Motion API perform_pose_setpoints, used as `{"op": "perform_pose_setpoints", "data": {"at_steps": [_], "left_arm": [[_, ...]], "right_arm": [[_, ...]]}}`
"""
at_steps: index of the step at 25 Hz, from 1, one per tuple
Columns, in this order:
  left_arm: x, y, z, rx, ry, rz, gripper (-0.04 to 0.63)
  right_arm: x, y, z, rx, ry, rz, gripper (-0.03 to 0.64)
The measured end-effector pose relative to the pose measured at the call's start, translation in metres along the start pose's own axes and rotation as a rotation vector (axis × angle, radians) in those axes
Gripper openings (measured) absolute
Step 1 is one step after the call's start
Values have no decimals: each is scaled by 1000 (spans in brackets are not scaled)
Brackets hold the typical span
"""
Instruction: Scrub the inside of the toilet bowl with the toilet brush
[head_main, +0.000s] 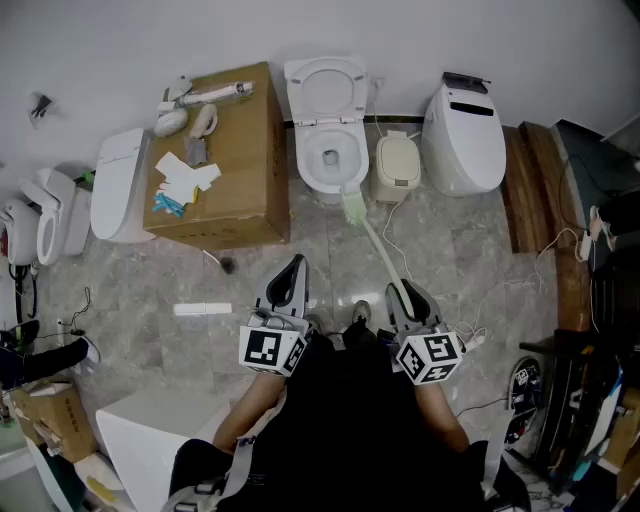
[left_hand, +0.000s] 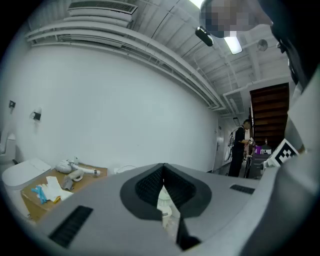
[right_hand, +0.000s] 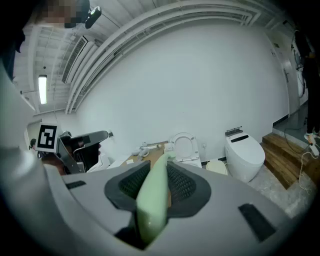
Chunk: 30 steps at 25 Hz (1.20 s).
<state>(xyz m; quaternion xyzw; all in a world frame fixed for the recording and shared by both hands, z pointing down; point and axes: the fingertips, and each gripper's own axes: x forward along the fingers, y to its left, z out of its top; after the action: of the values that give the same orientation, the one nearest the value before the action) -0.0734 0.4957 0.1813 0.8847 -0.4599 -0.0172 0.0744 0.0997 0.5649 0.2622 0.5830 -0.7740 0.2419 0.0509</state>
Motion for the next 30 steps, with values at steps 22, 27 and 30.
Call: {"op": "perform_pose_setpoints", "data": {"at_steps": [22, 27, 30], "left_arm": [[44, -54, -10, 13, 1, 37, 8], [58, -58, -16, 21, 14, 78, 8], [69, -52, -18, 12, 31, 82, 9]], "right_arm": [[-3, -78, 10, 38, 8, 29, 115], [17, -104, 17, 28, 19, 57, 115], [29, -112, 20, 47, 30, 54, 115]]}}
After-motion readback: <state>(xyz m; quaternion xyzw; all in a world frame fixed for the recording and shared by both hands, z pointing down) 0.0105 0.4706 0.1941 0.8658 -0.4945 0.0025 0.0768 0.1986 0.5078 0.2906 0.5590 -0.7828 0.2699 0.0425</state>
